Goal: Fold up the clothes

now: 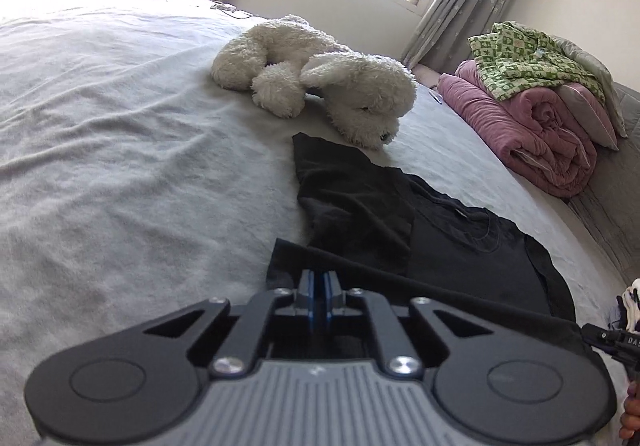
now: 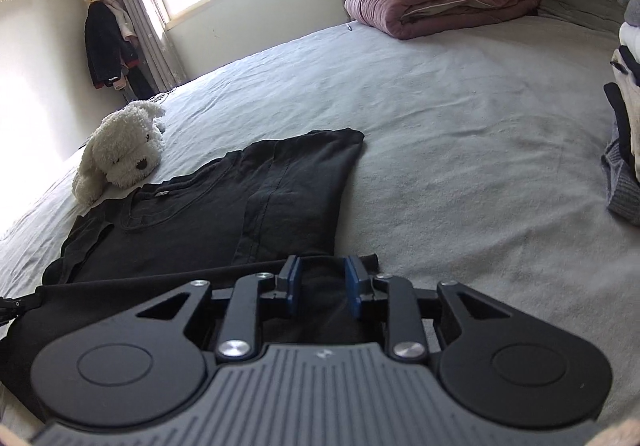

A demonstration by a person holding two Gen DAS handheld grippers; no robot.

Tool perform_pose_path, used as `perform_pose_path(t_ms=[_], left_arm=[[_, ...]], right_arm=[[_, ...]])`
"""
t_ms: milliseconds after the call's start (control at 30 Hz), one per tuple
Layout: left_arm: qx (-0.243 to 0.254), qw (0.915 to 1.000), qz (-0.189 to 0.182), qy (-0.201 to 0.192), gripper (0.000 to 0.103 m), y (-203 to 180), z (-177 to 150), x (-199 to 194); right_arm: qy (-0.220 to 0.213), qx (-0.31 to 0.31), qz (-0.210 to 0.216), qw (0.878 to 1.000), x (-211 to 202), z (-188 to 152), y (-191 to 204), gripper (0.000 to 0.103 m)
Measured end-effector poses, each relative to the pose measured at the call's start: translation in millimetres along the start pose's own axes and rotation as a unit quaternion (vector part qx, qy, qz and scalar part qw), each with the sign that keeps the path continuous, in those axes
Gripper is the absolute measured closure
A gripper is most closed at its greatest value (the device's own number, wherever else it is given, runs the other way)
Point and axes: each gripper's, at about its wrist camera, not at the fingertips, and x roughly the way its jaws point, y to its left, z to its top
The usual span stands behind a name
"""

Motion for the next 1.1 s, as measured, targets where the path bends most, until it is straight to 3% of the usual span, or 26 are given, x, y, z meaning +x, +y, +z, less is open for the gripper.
perform_pose_path(t_ms=[133,267,333,467,533,667,733,867,1000,1100], left_arm=[[-0.046,0.9978,0.021,0.043,0.054,-4.9,7.9,-18.9],[-0.086,0.9927,0.040,0.075,0.049,1.3,0.4,-47.2],[-0.113,0.9896,0.039,0.080,0.044,9.8,-7.4,-63.3],[-0.173,0.9799,0.050,0.086,0.043,30.7,-27.4,-87.4],[-0.190,0.9768,0.042,0.089,0.043,37.8,-38.9,-93.8],[-0.240,0.9654,-0.013,0.101,0.044,44.6,-63.5,-92.3],[-0.266,0.9582,-0.049,0.095,0.045,44.1,-71.8,-85.1],[-0.292,0.9526,-0.072,0.045,0.046,40.5,-86.2,-71.2],[-0.326,0.9417,-0.081,-0.008,0.046,39.9,-93.1,-63.3],[-0.331,0.9396,-0.079,-0.040,0.049,36.6,-95.0,-59.2]], right_arm=[[0.025,0.045,0.001,0.999,-18.2,11.0,-2.3,0.056],[0.035,0.104,0.010,0.994,-46.5,5.1,-8.9,0.051],[0.040,0.119,0.008,0.992,-59.0,-2.5,-11.6,0.047],[0.060,0.147,0.000,0.987,-81.1,-23.6,-16.1,0.047],[0.064,0.158,0.005,0.985,-89.4,-34.9,-18.7,0.047],[0.065,0.208,0.029,0.975,-97.1,-55.0,-26.6,0.047],[0.064,0.245,0.044,0.967,-96.3,-62.0,-30.7,0.047],[0.063,0.316,0.074,0.944,-94.6,-76.2,-39.0,0.046],[0.035,0.332,0.085,0.939,-86.8,-77.8,-36.4,0.046],[0.017,0.328,0.092,0.940,-78.6,-76.5,-30.9,0.046]])
